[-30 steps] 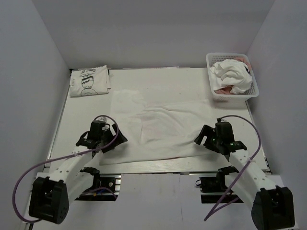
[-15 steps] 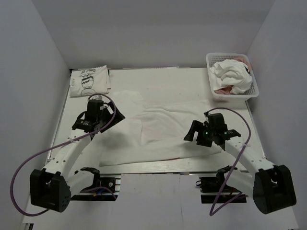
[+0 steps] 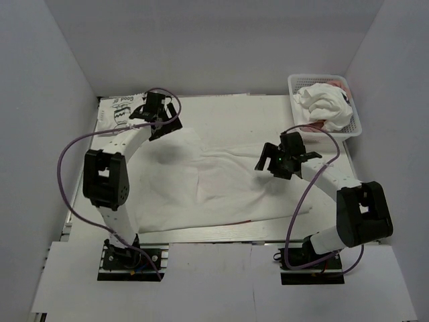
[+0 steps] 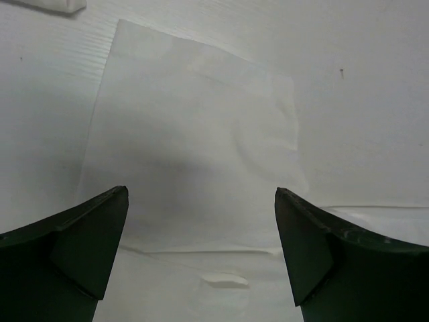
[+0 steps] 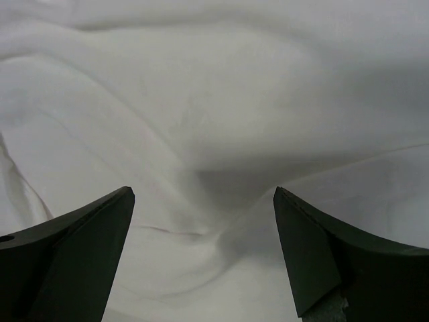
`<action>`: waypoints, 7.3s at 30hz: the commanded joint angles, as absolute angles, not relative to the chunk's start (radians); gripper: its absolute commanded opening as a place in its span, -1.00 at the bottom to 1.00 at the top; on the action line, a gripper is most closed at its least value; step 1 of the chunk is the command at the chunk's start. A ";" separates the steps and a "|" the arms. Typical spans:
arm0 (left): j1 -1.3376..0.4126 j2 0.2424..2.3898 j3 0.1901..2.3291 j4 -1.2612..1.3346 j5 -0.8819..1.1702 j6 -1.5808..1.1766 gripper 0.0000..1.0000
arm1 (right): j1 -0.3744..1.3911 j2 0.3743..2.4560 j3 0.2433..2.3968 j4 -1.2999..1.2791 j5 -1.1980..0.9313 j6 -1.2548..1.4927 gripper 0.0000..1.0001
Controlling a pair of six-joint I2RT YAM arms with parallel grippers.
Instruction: Fold and stack the t-shirts
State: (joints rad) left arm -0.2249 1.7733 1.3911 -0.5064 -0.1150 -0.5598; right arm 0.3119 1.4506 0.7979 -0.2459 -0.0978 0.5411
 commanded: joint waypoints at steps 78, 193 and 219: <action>-0.314 1.013 0.661 -0.304 0.161 -0.526 -1.00 | 0.301 1.444 1.019 -0.393 0.437 0.555 -1.00; -0.374 2.879 2.433 0.090 0.298 -0.966 0.99 | 0.905 1.139 0.526 -0.312 -0.321 0.506 0.81; -0.555 1.542 1.291 -0.250 0.187 -0.719 0.99 | 0.799 0.871 0.635 -0.706 0.431 0.839 0.81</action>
